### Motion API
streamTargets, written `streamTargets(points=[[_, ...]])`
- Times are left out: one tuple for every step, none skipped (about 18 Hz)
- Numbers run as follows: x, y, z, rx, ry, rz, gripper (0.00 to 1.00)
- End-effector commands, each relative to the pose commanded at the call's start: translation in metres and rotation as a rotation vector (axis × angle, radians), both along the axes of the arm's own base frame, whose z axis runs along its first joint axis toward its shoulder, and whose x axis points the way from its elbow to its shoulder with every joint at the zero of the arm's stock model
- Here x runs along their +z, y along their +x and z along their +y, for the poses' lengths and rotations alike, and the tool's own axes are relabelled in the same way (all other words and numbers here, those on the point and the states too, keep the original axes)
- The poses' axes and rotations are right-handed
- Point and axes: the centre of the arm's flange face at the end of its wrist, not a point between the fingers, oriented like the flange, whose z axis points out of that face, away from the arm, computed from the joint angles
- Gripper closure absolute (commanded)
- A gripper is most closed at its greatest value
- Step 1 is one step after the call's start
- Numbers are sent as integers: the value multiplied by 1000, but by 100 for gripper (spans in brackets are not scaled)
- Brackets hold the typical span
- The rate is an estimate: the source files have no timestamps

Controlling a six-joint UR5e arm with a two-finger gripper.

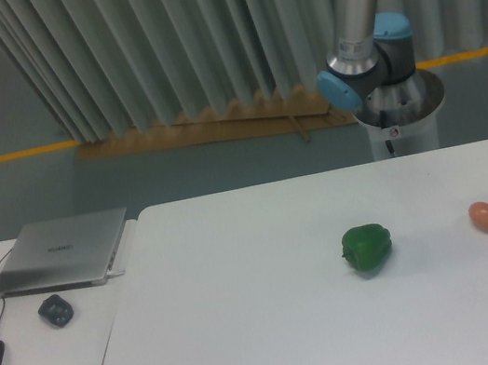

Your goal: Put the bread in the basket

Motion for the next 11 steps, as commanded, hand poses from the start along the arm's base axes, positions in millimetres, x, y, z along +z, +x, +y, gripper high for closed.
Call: streamTargets(points=[[0, -4, -13, -2, 2, -11, 0], [-4, -1, -11, -16, 4, -16, 0], [-9, 3, 8, -22, 2, -14, 0], [-4, 7, 20, 21, 19, 13, 0], [-2, 9, 23, 32, 37, 15, 0], [-2, 10, 27, 34, 67, 11, 0], [-2, 12, 35, 25, 115, -1, 0], [-4, 16, 47, 20, 161, -13, 0], [-3, 22, 59, 22, 203, -21, 0], [-3, 29, 69, 7, 226, -40, 0], [0, 34, 71, 10, 233, -57, 0]])
